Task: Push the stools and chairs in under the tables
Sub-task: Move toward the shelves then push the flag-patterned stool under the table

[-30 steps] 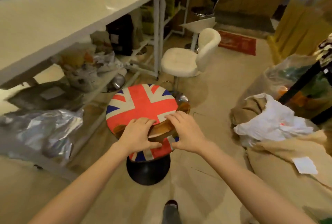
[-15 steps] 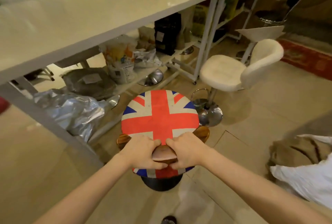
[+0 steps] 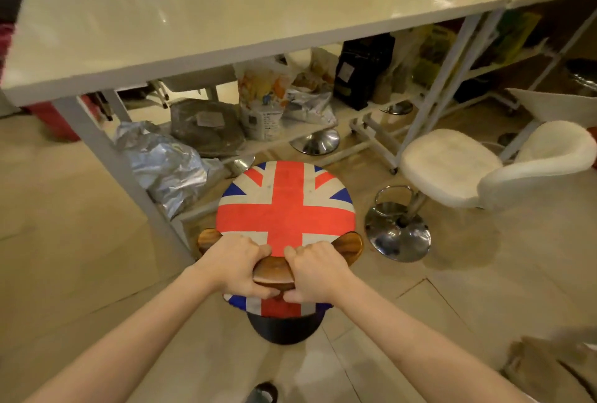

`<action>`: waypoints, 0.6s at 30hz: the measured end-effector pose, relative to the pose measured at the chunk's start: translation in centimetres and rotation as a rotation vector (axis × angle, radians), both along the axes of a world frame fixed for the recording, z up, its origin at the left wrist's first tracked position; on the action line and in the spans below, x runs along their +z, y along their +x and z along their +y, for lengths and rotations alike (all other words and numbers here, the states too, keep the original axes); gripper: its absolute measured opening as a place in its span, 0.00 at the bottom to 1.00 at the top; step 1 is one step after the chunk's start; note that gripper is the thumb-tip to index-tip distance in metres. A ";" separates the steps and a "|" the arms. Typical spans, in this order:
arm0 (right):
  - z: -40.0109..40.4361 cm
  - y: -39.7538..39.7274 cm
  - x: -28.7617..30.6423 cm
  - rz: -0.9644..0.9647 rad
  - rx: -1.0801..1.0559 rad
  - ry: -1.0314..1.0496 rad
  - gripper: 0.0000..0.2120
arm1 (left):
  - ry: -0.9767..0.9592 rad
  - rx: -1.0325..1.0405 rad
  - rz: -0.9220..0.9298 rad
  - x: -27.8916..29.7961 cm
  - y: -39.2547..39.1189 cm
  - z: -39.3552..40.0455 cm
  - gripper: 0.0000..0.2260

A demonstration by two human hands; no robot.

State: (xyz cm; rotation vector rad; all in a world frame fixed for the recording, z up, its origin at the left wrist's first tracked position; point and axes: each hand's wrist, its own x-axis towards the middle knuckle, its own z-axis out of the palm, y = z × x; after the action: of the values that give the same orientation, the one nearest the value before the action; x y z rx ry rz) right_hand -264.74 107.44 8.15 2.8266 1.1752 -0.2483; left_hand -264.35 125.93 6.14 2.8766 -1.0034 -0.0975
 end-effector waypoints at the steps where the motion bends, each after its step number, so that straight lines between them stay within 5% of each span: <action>1: -0.1 0.2 -0.1 0.000 0.005 0.000 0.23 | 0.012 0.004 0.004 -0.1 0.2 -0.1 0.23; 18: 4.1 12.3 -0.4 -0.019 0.023 0.035 0.23 | 0.019 0.056 -0.016 0.0 12.0 4.0 0.24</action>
State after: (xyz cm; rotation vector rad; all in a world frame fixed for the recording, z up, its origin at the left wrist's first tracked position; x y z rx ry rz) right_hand -252.39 111.58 7.76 2.8361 1.2198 -0.2006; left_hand -252.39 129.94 6.15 2.9247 -0.9290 -0.0800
